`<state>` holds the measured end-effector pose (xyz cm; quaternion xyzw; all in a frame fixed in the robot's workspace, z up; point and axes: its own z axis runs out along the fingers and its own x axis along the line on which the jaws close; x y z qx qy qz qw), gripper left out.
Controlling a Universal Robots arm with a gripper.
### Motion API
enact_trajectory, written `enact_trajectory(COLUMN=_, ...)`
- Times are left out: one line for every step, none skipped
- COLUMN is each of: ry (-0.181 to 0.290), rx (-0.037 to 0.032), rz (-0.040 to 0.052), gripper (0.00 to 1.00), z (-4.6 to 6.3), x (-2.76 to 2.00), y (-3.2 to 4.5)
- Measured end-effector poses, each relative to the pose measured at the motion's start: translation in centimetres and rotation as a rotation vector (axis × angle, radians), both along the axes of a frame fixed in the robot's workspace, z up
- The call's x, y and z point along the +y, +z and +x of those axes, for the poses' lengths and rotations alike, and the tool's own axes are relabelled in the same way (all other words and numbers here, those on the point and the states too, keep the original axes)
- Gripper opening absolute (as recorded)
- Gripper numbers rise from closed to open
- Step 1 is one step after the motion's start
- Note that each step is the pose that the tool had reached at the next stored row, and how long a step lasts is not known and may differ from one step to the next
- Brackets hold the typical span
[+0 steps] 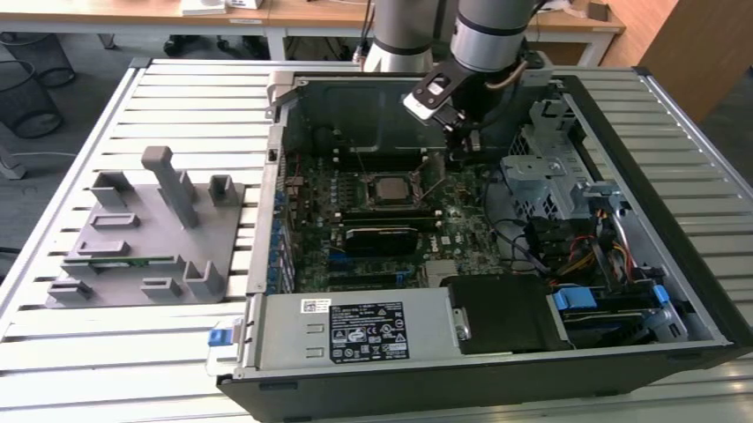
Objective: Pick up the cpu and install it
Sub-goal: 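Close the cpu cover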
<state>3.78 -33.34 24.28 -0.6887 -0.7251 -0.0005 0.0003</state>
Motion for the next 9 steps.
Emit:
enact_trajectory(ry=0.0, rx=0.0, rz=0.0, gripper=0.11, z=-0.1, x=0.0, y=0.0)
enact_trajectory(ry=0.0, rx=0.0, rz=0.0, gripper=0.11, z=-0.3, x=0.0, y=0.0)
enact_trajectory(ry=0.0, rx=0.0, rz=0.0001, gripper=0.11, z=-0.4, x=0.0, y=0.0)
enact_trajectory(ry=0.0, rx=0.0, rz=0.0, gripper=0.11, z=-0.6, x=0.0, y=0.0)
enact_trajectory(ry=0.0, rx=0.0, rz=0.0, gripper=0.11, z=-0.7, x=0.0, y=0.0)
enact_trajectory(ry=0.0, rx=0.0, rz=0.0, gripper=0.11, z=-0.8, x=0.0, y=0.0)
enact_trajectory(ry=0.0, rx=0.0, rz=0.0, gripper=0.11, z=-1.0, x=0.0, y=0.0)
enact_trajectory(ry=0.0, rx=0.0, rz=0.0, gripper=0.11, z=-1.1, x=0.0, y=0.0)
enact_trajectory(ry=0.0, rx=0.0, rz=0.0, gripper=0.11, z=-1.2, x=0.0, y=0.0)
